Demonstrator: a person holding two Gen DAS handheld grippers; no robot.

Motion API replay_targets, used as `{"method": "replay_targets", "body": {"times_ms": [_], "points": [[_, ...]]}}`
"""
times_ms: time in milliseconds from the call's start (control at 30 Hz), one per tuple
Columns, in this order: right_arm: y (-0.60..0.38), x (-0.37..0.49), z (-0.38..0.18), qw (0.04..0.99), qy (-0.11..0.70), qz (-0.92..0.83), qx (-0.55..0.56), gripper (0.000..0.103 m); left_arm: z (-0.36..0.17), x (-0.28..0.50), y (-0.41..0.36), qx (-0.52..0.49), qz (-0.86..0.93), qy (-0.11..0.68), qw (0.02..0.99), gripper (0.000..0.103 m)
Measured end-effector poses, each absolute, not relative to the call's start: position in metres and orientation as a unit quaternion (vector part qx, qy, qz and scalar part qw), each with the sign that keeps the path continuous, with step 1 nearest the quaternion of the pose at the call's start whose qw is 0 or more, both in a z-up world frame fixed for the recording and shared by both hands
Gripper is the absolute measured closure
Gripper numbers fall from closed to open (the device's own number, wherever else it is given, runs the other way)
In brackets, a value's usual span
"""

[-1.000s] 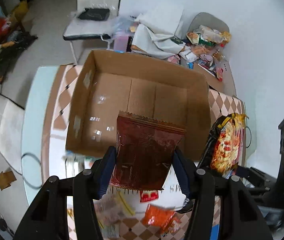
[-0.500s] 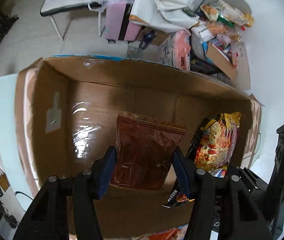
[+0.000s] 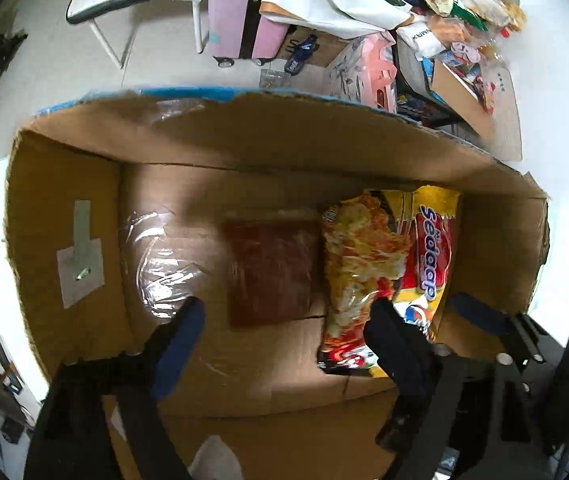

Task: Organize snacks
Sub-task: 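Carry both packets over the cardboard box and lower them inside, then open both tools to release the packets and lift out of the box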

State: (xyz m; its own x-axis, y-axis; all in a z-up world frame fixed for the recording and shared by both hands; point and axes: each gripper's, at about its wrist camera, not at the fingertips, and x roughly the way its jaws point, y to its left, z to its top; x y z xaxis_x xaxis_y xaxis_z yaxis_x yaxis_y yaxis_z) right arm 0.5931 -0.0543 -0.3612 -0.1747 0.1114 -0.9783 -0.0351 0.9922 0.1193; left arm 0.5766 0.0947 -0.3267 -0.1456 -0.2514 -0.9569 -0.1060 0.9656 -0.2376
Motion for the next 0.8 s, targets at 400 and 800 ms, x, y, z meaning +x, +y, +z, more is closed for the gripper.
{"method": "replay_targets", "body": {"times_ms": [400, 800], "points": [[-0.041, 0.543, -0.317, 0.672, 0.739, 0.049, -0.001, 0.005, -0.280, 0.530, 0.111, -0.111, -0.046, 0.695, 0.709, 0.014], [-0.059, 0.457, -0.248, 0.756, 0.652, 0.040, -0.023, 0.005, -0.204, 0.439, 0.111, -0.045, -0.009, 0.588, 0.808, 0.014]]}}
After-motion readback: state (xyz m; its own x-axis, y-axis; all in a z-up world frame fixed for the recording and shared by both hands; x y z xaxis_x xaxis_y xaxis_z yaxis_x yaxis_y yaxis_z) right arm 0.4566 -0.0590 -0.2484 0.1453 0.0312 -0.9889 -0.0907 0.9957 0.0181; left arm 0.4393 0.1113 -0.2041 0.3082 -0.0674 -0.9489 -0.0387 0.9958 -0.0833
